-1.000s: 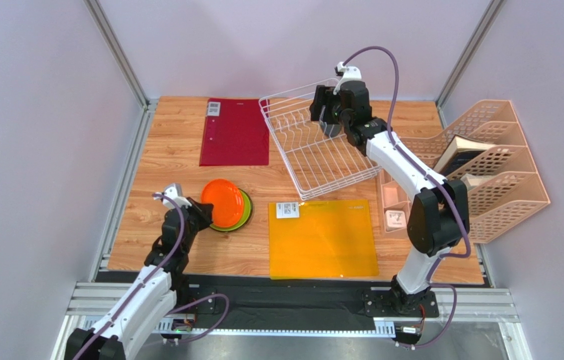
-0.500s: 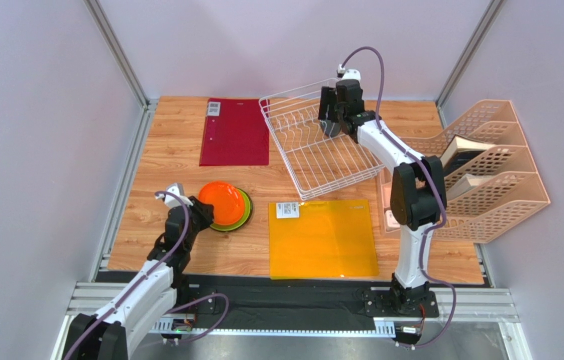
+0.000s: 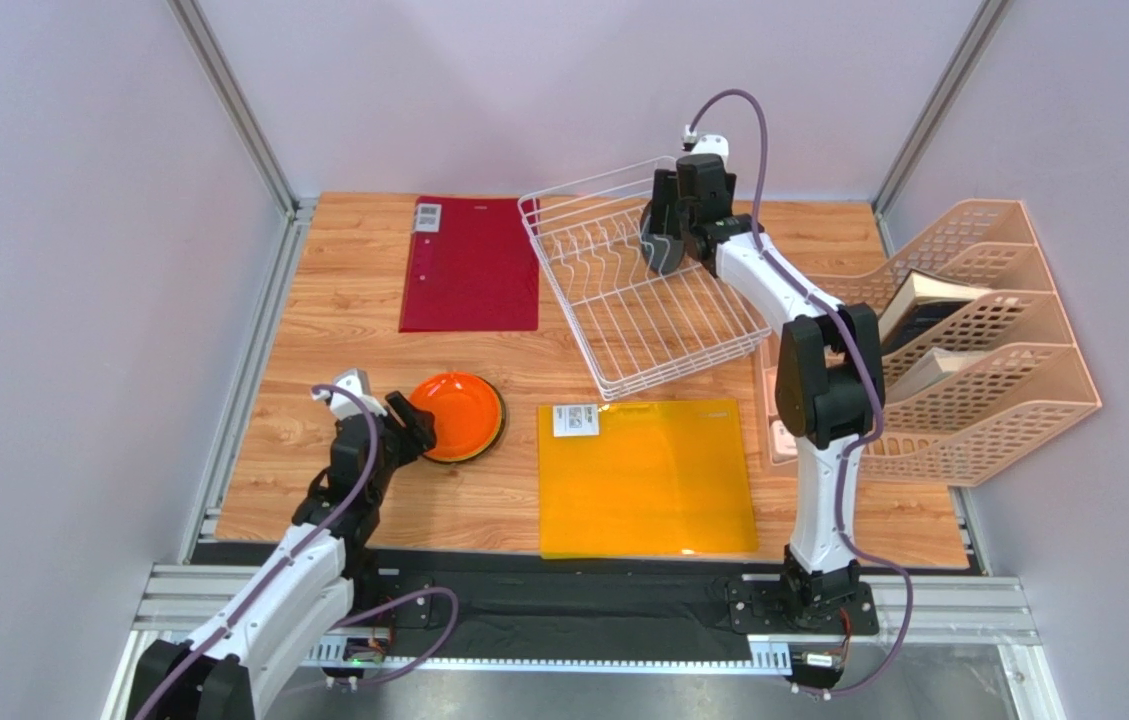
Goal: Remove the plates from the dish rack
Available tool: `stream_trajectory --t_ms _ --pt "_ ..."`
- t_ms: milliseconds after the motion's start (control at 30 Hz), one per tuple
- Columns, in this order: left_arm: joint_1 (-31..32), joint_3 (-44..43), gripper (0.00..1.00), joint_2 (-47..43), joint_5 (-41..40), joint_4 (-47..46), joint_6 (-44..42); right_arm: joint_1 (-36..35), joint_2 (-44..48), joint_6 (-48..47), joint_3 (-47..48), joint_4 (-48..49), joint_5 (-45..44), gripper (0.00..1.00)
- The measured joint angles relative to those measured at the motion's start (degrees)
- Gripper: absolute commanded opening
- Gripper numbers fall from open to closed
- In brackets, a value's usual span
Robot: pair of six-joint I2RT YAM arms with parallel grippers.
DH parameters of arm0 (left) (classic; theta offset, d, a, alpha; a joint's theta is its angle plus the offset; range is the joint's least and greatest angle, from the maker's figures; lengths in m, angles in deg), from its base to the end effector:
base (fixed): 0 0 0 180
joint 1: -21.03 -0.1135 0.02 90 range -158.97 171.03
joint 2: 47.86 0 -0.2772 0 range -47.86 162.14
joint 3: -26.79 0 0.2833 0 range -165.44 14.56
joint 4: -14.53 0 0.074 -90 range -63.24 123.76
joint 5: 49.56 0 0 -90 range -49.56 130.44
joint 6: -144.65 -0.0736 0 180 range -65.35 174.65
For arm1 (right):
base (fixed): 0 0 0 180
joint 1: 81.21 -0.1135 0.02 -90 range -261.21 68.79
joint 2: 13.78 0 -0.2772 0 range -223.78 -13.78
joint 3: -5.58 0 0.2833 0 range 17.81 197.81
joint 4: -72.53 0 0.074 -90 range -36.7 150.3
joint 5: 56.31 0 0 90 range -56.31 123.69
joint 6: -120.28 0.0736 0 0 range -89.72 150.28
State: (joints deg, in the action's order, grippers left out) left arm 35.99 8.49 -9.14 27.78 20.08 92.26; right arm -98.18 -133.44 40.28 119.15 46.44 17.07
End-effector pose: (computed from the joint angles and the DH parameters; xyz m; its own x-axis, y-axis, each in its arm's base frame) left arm 0.1977 -0.0361 0.1242 -0.3727 -0.5168 -0.7708 -0.2095 0.8560 -0.4726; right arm 0.5429 0.1437 0.2474 -0.5100 0.0183 -0.8600 0.0411 0.9992 -0.0030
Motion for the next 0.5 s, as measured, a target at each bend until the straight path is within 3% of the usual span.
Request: stream_trajectory --t_ms 233,333,367,433,467,500 --pt "0.00 -0.96 0.77 -2.40 -0.52 2.32 -1.16 0.20 -4.96 -1.40 3.69 -0.17 0.59 0.58" --pt "0.00 -1.68 0.77 -3.98 -0.70 2.91 -1.57 0.35 -6.60 -1.86 4.44 -0.44 1.22 0.40" --pt "0.00 -1.84 0.77 -4.50 -0.74 3.08 -1.66 0.42 -6.84 -2.03 4.57 -0.50 1.33 0.29" --pt "0.00 -1.90 0.77 -5.66 -0.76 3.10 -1.84 0.72 -7.15 -2.67 4.90 -0.98 1.86 0.21" --pt "0.00 -1.90 0.77 -6.12 -0.79 3.15 -1.90 0.81 -7.21 -2.62 5.05 -1.20 2.27 0.12" --pt "0.00 -1.90 0.77 -6.45 -0.79 3.17 -1.95 0.98 -7.28 -2.84 5.31 -1.40 2.75 0.12"
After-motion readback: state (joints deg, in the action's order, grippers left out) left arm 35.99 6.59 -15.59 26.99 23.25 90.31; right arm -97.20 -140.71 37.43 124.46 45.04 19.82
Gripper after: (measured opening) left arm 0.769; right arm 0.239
